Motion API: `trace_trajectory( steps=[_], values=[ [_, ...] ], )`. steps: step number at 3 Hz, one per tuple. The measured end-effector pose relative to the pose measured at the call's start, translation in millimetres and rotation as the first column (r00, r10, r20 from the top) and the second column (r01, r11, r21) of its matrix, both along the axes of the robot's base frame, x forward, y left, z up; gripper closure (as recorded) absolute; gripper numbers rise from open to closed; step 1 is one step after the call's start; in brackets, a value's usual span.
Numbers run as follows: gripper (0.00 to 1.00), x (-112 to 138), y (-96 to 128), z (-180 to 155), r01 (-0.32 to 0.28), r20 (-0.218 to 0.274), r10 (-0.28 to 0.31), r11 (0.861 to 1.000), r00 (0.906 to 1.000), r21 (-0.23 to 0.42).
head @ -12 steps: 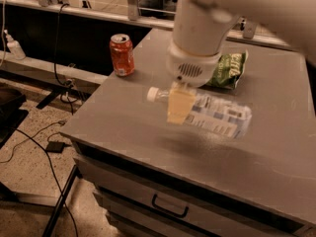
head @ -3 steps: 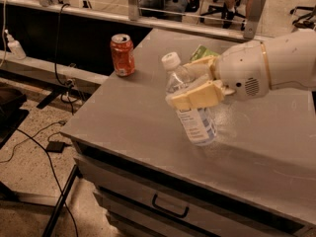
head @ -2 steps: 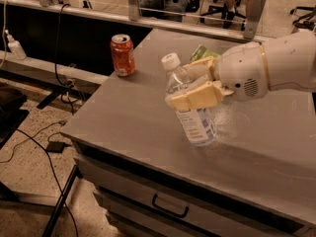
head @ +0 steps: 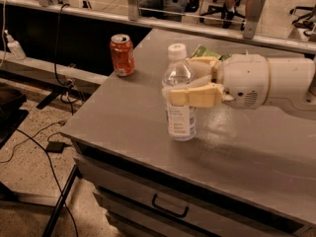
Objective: Place blue plastic bottle upright
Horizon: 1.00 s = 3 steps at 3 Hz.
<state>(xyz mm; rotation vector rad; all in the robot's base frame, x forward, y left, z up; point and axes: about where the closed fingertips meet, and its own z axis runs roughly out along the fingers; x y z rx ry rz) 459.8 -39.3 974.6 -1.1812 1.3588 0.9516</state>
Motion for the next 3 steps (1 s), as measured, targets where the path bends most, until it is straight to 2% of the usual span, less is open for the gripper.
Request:
trace_trajectory(
  steps=[1, 2, 3],
  values=[
    [1.00, -4.3, -2.5, 16.2, -0.010, 0.088, -0.004, 0.987, 0.9961, 0.160],
    [1.00, -6.4, 0.8, 22.0, -0.022, 0.121, 0.000, 0.984, 0.9926, 0.176],
    [1.00, -4.0, 1.8, 13.6, -0.005, 0.108, -0.007, 0.994, 0.9941, 0.106]
  ],
)
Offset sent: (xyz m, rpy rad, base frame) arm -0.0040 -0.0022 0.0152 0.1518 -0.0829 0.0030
